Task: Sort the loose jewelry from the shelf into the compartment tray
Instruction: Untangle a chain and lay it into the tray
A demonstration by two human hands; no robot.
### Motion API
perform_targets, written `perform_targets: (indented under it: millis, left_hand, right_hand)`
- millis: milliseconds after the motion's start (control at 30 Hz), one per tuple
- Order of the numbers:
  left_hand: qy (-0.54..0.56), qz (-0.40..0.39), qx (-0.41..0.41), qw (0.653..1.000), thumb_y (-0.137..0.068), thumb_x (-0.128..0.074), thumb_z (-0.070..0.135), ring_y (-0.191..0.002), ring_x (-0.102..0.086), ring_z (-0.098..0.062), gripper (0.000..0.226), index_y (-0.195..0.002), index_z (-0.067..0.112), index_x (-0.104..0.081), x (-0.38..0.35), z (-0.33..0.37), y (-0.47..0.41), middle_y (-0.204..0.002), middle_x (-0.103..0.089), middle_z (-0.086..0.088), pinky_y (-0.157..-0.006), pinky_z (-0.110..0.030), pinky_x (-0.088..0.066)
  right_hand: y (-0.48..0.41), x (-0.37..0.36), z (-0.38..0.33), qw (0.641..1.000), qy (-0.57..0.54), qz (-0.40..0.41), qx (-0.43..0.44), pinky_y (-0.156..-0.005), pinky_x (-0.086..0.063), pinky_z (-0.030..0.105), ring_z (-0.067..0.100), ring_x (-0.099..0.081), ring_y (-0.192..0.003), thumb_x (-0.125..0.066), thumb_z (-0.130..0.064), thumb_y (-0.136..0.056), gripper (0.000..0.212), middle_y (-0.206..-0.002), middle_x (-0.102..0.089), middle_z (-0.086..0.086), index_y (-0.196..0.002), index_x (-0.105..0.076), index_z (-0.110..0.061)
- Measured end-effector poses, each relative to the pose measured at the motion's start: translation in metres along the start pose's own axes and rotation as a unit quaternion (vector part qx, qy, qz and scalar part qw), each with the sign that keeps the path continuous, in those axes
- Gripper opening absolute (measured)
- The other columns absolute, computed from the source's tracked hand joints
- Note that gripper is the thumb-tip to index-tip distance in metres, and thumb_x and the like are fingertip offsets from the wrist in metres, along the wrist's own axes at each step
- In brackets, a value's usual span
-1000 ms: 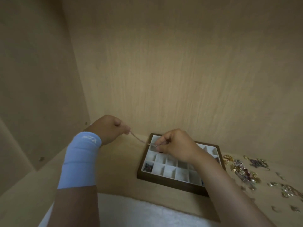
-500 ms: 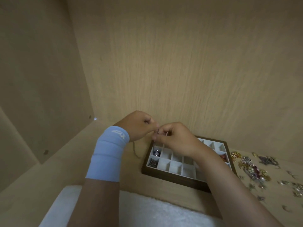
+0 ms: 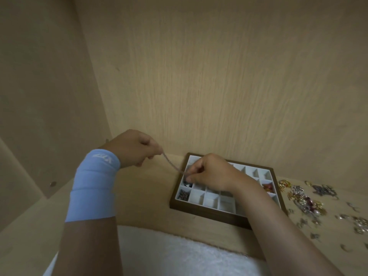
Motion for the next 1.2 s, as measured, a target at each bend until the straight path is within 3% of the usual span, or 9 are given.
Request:
perform_targets:
  millis: [100, 233, 300, 500, 700, 833, 933, 1100, 1200]
  left_hand:
    - [0.002, -0.028, -0.046, 0.999, -0.087, -0.068, 0.033, -0.058, -0.053, -0.014, 0.017, -0.085, 0.018, -0.075, -0.022, 0.016, -0.006, -0.072, -0.065, -0.001, -0.062, -0.03, -0.051]
    - [-0.011, -0.068, -0.059, 0.996, -0.087, -0.067, 0.033, -0.056, -0.052, -0.016, 0.016, -0.085, 0.018, -0.074, -0.05, 0.027, -0.014, -0.071, -0.065, -0.006, -0.057, -0.032, -0.05]
    - [0.003, -0.077, -0.051, 0.996, -0.087, -0.068, 0.031, -0.056, -0.053, -0.014, 0.015, -0.086, 0.017, -0.073, -0.053, 0.026, -0.016, -0.069, -0.065, -0.007, -0.059, -0.029, -0.052]
    - [-0.051, -0.086, 0.041, 0.994, -0.085, -0.069, 0.028, -0.057, -0.057, -0.014, 0.02, -0.082, 0.01, -0.075, -0.035, -0.011, -0.012, -0.066, -0.067, 0.0, -0.063, -0.024, -0.053]
    - [-0.012, -0.064, -0.028, 0.997, -0.088, -0.068, 0.025, -0.057, -0.059, -0.004, 0.01, -0.089, 0.02, -0.077, -0.038, 0.003, -0.016, -0.071, -0.07, 0.01, -0.062, -0.018, -0.051]
    - [-0.041, -0.093, -0.051, 0.994, -0.083, -0.071, 0.02, -0.049, -0.055, 0.001, 0.008, -0.085, 0.024, -0.078, -0.066, 0.018, -0.022, -0.052, -0.063, 0.014, -0.059, -0.018, -0.048]
    - [-0.062, -0.109, -0.053, 0.991, -0.079, -0.074, 0.019, -0.053, -0.054, 0.001, 0.01, -0.078, 0.029, -0.077, -0.083, 0.021, -0.025, -0.046, -0.059, 0.019, -0.062, -0.017, -0.044]
    - [-0.062, -0.108, -0.041, 0.991, -0.082, -0.073, 0.018, -0.059, -0.06, -0.004, 0.011, -0.08, 0.029, -0.074, -0.081, 0.012, -0.027, -0.057, -0.064, 0.014, -0.061, -0.017, -0.046]
    - [-0.068, -0.082, -0.043, 0.993, -0.082, -0.073, 0.018, -0.067, -0.064, -0.01, 0.011, -0.081, 0.028, -0.072, -0.073, 0.006, -0.031, -0.076, -0.071, 0.006, -0.074, -0.027, -0.055]
  right_hand:
    - [0.002, 0.005, -0.009, 0.999, -0.045, 0.005, 0.02, -0.082, -0.051, 0.021, 0.002, -0.065, -0.079, -0.078, -0.026, -0.086, 0.032, -0.081, -0.069, -0.01, -0.117, -0.071, -0.026]
    - [0.0, 0.016, -0.016, 0.988, -0.124, 0.066, 0.058, -0.087, -0.056, 0.036, 0.02, -0.069, -0.081, -0.077, -0.026, -0.086, 0.012, -0.09, -0.075, 0.007, -0.097, -0.078, -0.02]
    - [-0.001, 0.018, -0.012, 0.989, -0.11, 0.083, 0.056, -0.084, -0.056, 0.037, 0.016, -0.067, -0.077, -0.077, -0.026, -0.086, 0.007, -0.089, -0.076, 0.008, -0.089, -0.079, -0.02]
    - [0.0, 0.021, 0.004, 0.995, -0.038, 0.093, 0.026, -0.081, -0.055, 0.026, 0.001, -0.067, -0.08, -0.075, -0.028, -0.088, 0.01, -0.081, -0.074, -0.009, -0.078, -0.078, -0.027]
    - [-0.003, 0.002, 0.002, 0.999, 0.026, 0.02, 0.021, -0.081, -0.056, 0.025, -0.001, -0.067, -0.081, -0.078, -0.029, -0.084, 0.005, -0.082, -0.074, -0.014, -0.088, -0.08, -0.026]
    - [-0.003, 0.01, 0.005, 0.999, 0.041, 0.029, 0.018, -0.076, -0.049, 0.016, -0.004, -0.064, -0.081, -0.075, -0.026, -0.088, 0.012, -0.086, -0.072, -0.015, -0.099, -0.079, -0.027]
    - [-0.004, 0.014, 0.007, 0.998, 0.05, 0.039, 0.019, -0.082, -0.055, 0.023, 0.0, -0.066, -0.087, -0.072, -0.027, -0.09, 0.009, -0.092, -0.074, -0.014, -0.096, -0.079, -0.027]
    - [-0.003, 0.006, 0.007, 0.998, 0.061, 0.024, 0.017, -0.079, -0.053, 0.02, -0.005, -0.065, -0.082, -0.07, -0.025, -0.091, 0.01, -0.085, -0.071, -0.019, -0.091, -0.079, -0.026]
    - [-0.004, -0.002, 0.007, 0.998, 0.063, 0.009, 0.019, -0.087, -0.056, 0.027, -0.003, -0.066, -0.086, -0.07, -0.026, -0.09, 0.01, -0.091, -0.074, -0.016, -0.091, -0.08, -0.028]
Point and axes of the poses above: each hand's wrist, its own y-axis away from the middle knuckle, its own x-axis out of the back of the hand, z = x × y, the point moved 7 cm from there along -y, towards the middle knuckle
